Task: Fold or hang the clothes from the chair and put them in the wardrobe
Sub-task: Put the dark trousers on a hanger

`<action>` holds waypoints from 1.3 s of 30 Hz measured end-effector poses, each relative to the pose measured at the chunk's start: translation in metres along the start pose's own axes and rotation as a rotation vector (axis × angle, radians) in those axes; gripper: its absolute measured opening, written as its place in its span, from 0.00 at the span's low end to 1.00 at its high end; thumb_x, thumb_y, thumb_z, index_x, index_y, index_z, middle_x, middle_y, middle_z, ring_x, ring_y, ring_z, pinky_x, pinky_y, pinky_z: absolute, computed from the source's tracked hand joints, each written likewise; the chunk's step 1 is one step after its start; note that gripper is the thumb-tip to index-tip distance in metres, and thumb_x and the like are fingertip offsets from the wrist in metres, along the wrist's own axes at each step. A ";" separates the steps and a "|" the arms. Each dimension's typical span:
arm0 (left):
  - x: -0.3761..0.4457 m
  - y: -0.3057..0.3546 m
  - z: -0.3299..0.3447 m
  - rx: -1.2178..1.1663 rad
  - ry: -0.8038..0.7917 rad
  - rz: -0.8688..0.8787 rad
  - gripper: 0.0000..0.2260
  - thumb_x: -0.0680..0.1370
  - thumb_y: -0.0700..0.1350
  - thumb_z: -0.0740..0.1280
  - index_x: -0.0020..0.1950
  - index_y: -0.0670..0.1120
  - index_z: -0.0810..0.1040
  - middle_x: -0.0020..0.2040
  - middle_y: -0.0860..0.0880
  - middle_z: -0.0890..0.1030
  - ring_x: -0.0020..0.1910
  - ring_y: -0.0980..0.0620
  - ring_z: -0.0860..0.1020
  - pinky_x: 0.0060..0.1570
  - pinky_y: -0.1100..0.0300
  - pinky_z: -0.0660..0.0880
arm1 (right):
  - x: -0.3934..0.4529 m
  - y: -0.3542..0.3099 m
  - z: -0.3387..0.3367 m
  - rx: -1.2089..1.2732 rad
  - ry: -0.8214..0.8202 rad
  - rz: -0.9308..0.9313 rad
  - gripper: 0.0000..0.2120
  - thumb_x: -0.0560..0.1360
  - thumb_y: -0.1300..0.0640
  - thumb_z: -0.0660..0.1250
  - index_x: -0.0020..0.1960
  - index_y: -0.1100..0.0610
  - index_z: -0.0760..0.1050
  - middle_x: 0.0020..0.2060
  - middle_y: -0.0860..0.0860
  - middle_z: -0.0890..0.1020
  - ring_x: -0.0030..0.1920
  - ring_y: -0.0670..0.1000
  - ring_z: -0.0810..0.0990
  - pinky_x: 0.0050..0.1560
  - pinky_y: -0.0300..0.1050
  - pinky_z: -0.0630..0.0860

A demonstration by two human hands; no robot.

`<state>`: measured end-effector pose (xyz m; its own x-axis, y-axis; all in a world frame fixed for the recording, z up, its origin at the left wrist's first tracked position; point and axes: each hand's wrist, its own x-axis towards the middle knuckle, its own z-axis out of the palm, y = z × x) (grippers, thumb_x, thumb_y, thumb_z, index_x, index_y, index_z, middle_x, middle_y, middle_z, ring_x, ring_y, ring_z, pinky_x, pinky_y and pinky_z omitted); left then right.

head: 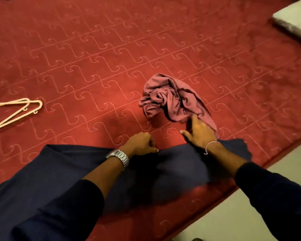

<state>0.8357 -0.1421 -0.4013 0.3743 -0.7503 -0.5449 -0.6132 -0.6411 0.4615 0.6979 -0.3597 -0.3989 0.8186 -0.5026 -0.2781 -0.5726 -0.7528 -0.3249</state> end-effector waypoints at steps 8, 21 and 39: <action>0.033 0.031 -0.014 -0.212 -0.211 0.012 0.11 0.74 0.52 0.75 0.44 0.45 0.85 0.38 0.50 0.85 0.33 0.55 0.80 0.37 0.58 0.78 | 0.090 -0.014 -0.030 0.031 0.129 -0.009 0.16 0.79 0.53 0.60 0.64 0.59 0.67 0.55 0.63 0.81 0.52 0.66 0.81 0.54 0.57 0.78; 0.052 0.048 -0.018 -0.294 -0.401 0.039 0.03 0.76 0.45 0.73 0.42 0.49 0.83 0.35 0.52 0.80 0.33 0.56 0.76 0.34 0.62 0.73 | 0.056 0.029 -0.036 0.138 -0.256 -0.408 0.14 0.77 0.43 0.71 0.52 0.54 0.81 0.37 0.46 0.83 0.37 0.43 0.80 0.43 0.44 0.78; 0.041 0.072 0.001 -0.515 -0.116 0.065 0.11 0.75 0.52 0.75 0.48 0.44 0.85 0.37 0.54 0.81 0.35 0.61 0.76 0.38 0.68 0.72 | 0.010 0.068 -0.079 -0.085 -0.750 -0.074 0.30 0.64 0.28 0.73 0.34 0.56 0.74 0.28 0.46 0.71 0.34 0.50 0.68 0.41 0.46 0.69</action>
<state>0.8066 -0.2194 -0.3909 0.2500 -0.7868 -0.5643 -0.2005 -0.6122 0.7648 0.6710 -0.4489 -0.3525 0.5864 -0.0484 -0.8086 -0.4867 -0.8190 -0.3040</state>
